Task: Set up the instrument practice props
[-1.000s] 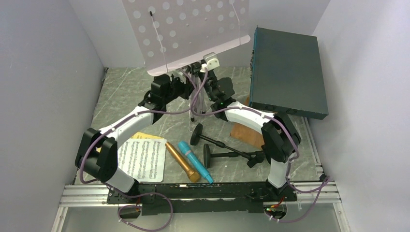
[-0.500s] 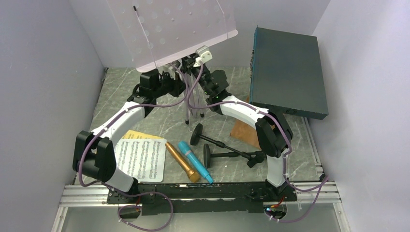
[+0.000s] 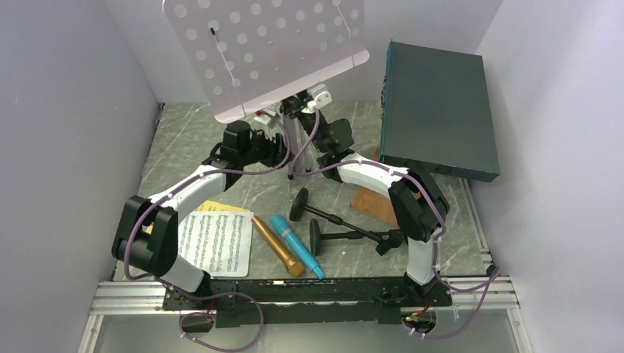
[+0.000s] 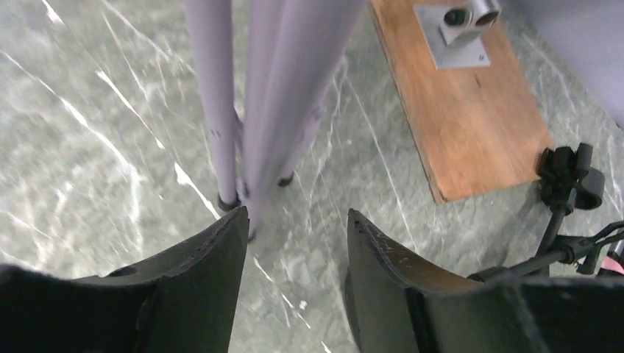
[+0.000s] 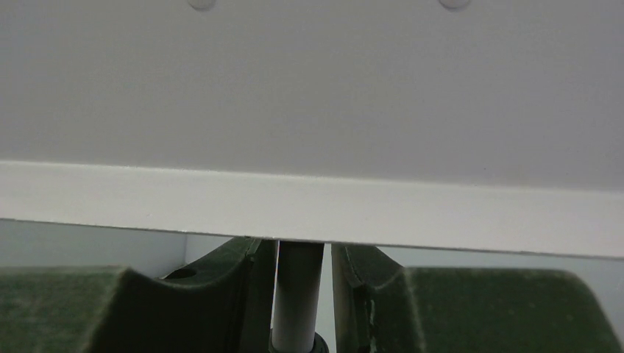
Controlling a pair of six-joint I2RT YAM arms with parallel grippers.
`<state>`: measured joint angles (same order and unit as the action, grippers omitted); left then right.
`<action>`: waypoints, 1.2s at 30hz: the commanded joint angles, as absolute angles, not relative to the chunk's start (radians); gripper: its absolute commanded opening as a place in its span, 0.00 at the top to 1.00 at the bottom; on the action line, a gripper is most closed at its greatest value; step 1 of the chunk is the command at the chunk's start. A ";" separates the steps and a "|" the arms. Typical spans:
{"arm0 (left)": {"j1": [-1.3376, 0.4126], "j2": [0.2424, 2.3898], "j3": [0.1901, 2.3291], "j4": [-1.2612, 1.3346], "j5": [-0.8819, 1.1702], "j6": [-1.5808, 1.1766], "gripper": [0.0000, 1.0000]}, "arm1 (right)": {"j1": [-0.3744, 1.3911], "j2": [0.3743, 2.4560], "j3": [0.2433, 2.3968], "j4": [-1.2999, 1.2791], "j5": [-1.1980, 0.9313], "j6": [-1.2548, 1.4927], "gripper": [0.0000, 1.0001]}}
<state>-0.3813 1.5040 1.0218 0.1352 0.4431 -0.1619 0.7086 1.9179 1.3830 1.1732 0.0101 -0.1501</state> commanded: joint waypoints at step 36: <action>-0.456 1.673 0.986 0.396 -0.137 -0.104 1.00 | 0.724 1.764 1.697 1.394 -0.100 -0.199 1.00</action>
<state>-0.5060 1.6691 0.9634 0.4942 -0.0856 -0.1463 0.7189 1.8957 1.4780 1.0462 0.0097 -0.1360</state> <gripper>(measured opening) 0.194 0.303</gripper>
